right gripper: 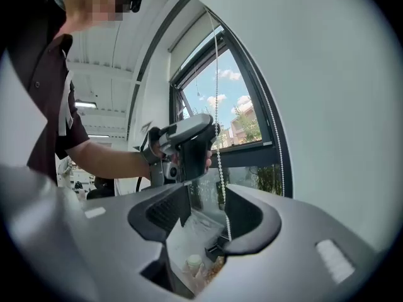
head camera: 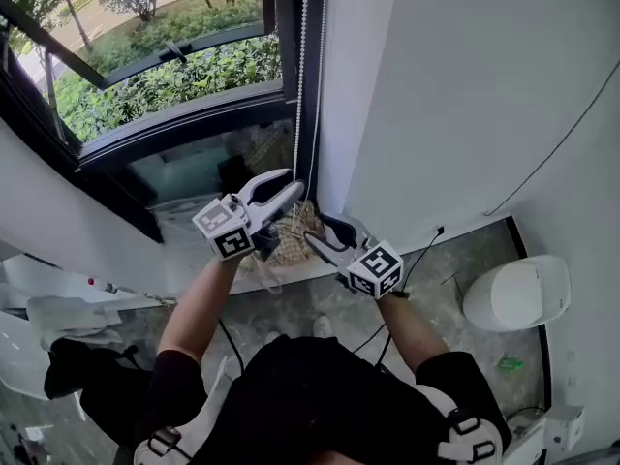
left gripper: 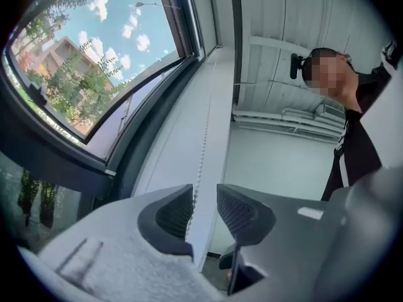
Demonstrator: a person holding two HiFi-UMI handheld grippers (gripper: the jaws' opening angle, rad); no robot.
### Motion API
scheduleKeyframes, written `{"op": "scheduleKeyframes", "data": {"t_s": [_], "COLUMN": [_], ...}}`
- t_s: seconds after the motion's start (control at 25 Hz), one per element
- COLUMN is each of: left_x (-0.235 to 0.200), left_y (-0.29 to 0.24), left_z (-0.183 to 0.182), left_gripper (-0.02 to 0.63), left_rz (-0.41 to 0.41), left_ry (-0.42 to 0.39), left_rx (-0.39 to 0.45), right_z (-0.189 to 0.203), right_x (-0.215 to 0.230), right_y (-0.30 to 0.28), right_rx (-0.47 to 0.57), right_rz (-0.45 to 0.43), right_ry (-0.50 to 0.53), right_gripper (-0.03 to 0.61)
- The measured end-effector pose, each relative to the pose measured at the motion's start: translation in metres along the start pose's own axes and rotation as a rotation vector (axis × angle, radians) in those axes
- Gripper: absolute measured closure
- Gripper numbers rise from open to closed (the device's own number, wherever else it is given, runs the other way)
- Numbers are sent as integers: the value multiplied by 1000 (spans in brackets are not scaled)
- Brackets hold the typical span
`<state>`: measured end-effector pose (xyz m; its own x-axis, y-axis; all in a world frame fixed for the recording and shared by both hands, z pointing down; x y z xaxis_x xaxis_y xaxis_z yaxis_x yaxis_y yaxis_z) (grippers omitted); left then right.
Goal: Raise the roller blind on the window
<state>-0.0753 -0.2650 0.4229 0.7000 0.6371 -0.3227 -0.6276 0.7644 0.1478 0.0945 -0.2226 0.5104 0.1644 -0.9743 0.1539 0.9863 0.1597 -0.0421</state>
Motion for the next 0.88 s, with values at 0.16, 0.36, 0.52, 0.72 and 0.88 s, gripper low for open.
{"op": "scheduleKeyframes", "data": {"t_s": [0.16,0.36,0.52,0.72,0.88], "left_x": [-9,-12,2,17,33], "left_y": [27,74,111,171,228], "left_z": [4,6,2,-2,-7], "left_gripper": [479,477,479,479,480], "left_rz": [-141,-215,-217,-231,-281], "left_ry": [2,-2,-10,-32,-36], "left_rx": [35,51,71,83,99], "right_z": [-2,-4,-7,-8,-7], "right_x": [0,-12,-41,-86,-124], "right_y": [11,12,12,4,-4], "right_rx": [75,147,189,187,197], "right_rz": [-36,-9,16,25,31], "right_ry": [-46,-76,-83,-67,-68], "right_gripper": [404,420,451,466,477]}}
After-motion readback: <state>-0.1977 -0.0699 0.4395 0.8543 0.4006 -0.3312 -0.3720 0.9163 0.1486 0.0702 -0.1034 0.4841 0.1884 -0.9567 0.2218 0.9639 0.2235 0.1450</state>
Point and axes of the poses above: the fingertips, and each gripper's own axes: y backward along the fingers, x to its right, z out of its underside, the point moved 8 cm from there along y, backward along the fingers, and after that the axes turned 15 degrees about -z, right-handed, at the moved point
